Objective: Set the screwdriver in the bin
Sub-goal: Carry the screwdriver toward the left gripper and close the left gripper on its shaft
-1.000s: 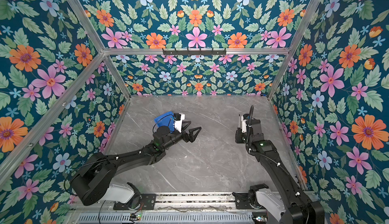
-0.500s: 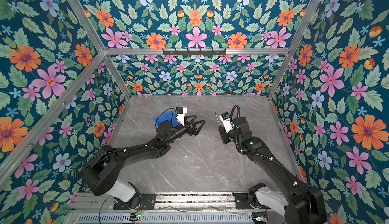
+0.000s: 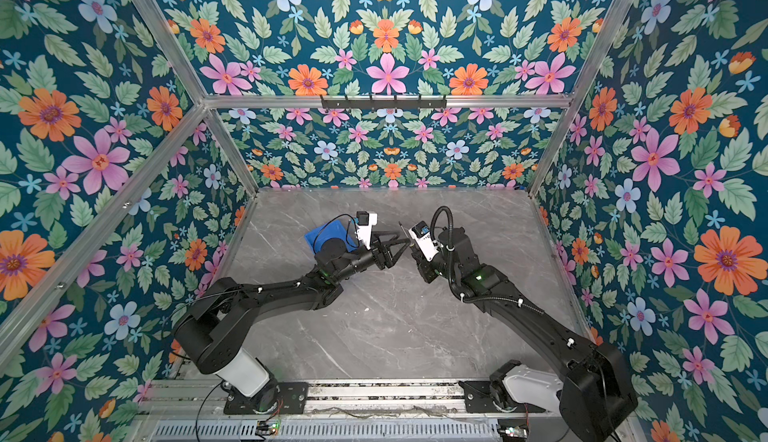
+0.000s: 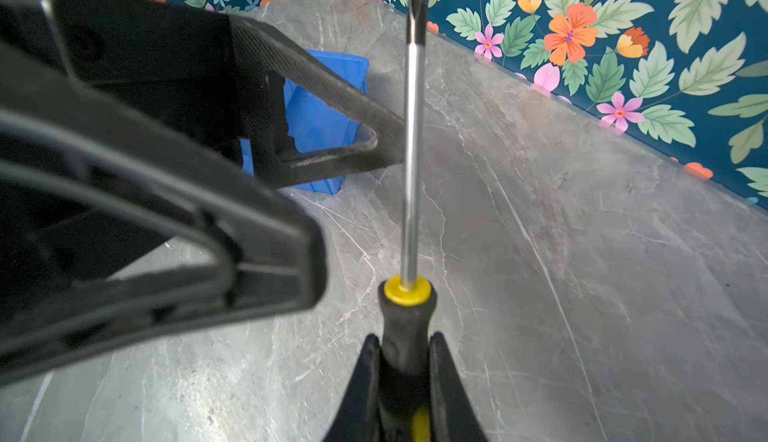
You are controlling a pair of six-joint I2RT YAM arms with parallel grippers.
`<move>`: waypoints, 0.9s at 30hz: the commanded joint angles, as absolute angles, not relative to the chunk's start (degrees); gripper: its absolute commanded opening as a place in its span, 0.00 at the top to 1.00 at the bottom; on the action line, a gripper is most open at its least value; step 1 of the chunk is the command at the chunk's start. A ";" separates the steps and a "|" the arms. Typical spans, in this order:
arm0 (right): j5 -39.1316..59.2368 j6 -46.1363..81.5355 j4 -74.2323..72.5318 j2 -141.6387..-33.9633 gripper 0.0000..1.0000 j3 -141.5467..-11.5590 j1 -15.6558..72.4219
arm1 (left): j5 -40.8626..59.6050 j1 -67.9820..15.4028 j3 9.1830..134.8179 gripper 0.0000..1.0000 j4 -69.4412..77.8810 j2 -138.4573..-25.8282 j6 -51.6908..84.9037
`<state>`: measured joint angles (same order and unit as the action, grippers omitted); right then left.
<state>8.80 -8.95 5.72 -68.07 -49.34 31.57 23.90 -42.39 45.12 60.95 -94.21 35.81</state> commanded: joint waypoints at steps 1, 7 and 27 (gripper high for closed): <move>8.40 -10.27 2.48 -68.03 1.00 -49.83 32.23 | 24.65 -42.39 45.16 0.32 64.72 -94.74 37.19; 8.17 -10.28 2.50 -67.64 1.00 -49.69 32.77 | 24.76 -42.40 45.18 0.46 66.13 -95.71 38.05; 7.73 -11.60 4.90 -66.68 1.00 -49.92 33.63 | 26.12 -42.39 44.11 1.00 73.30 -97.92 39.64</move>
